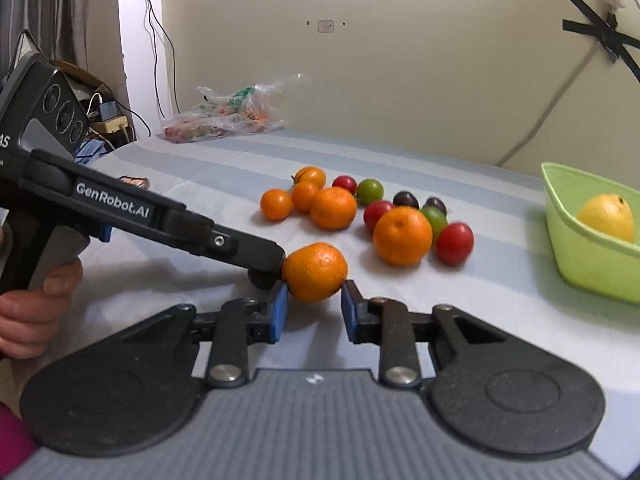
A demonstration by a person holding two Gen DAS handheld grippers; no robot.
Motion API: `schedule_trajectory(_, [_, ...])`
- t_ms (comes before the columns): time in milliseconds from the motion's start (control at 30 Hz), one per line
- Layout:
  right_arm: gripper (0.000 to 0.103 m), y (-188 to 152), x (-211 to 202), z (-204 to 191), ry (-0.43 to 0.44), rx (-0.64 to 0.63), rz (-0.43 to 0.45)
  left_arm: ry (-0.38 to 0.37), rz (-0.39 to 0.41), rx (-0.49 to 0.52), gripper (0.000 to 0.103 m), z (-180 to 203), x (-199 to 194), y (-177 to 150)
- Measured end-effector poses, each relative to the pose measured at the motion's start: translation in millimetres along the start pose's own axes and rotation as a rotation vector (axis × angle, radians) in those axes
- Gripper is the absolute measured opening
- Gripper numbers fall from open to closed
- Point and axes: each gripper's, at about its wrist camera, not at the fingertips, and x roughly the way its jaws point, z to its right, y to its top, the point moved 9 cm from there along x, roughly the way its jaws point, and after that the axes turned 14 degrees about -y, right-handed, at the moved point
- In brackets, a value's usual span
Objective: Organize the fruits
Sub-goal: 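Grasp a mandarin orange with the right gripper, then carry the mandarin into the green basket and release it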
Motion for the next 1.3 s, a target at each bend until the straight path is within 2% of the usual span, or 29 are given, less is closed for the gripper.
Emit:
schedule_trajectory(67, [0.033,-6,14,-1,-0.020,-0.021,-0.007,0.020,0.006,0.017,0.028,1,3,0])
schedule_trajectory(100, [0.035,-4,9,-1,-0.029,-0.027,-0.009,0.024,0.008,0.014,0.028,2,3,1])
schedule_trajectory(167, [0.050,-1,7,-4,-0.036,-0.028,-0.008,0.038,0.003,0.014,0.032,2,4,1])
schedule_trajectory(267, [0.058,7,0,-1,-0.048,-0.051,0.025,0.049,-0.001,0.020,0.036,2,2,-1])
schedule_trajectory(367, [0.062,11,4,-2,-0.063,-0.080,0.036,0.063,0.009,0.028,0.048,4,-3,-2])
schedule_trajectory(400, [0.062,11,7,-3,-0.057,-0.088,0.031,0.052,0.010,0.028,0.052,6,-4,-2])
schedule_trajectory(500, [0.062,8,19,-8,-0.027,-0.126,0.029,0.051,0.001,0.036,0.052,8,-2,-5])
schedule_trajectory(600, [0.060,6,28,-9,-0.005,-0.121,0.020,0.067,0.000,0.051,0.047,8,3,-4])
schedule_trajectory(633, [0.047,4,18,-7,0.003,-0.119,0.021,0.067,0.002,0.051,0.040,8,4,-3])
schedule_trajectory(667, [0.038,5,10,-5,0.009,-0.115,0.020,0.057,0.003,0.046,0.038,8,6,-3])
schedule_trajectory(700, [0.038,5,7,-4,0.009,-0.115,0.016,0.052,0.003,0.040,0.036,8,6,-2])
schedule_trajectory(733, [0.037,5,7,-3,0.006,-0.116,0.018,0.048,0.000,0.039,0.027,8,7,-2])
schedule_trajectory(767, [0.037,6,1,-2,0.005,-0.113,0.018,0.063,-0.006,0.048,0.025,8,8,-1])
schedule_trajectory(867, [0.037,10,-12,8,-0.002,-0.078,0.032,0.027,-0.014,0.033,0.025,14,15,5])
schedule_trajectory(1133, [0.037,30,-35,67,-0.108,0.049,0.118,-0.015,-0.024,0.149,0.025,56,59,46])
schedule_trajectory(1200, [0.037,34,-38,82,-0.136,0.070,0.140,-0.028,-0.032,0.191,0.025,71,76,60])
schedule_trajectory(1267, [0.037,43,-41,116,-0.202,0.115,0.175,-0.039,-0.035,0.232,0.025,85,97,74])
schedule_trajectory(1300, [0.037,42,-42,116,-0.201,0.115,0.174,-0.043,-0.036,0.251,0.025,91,108,81])
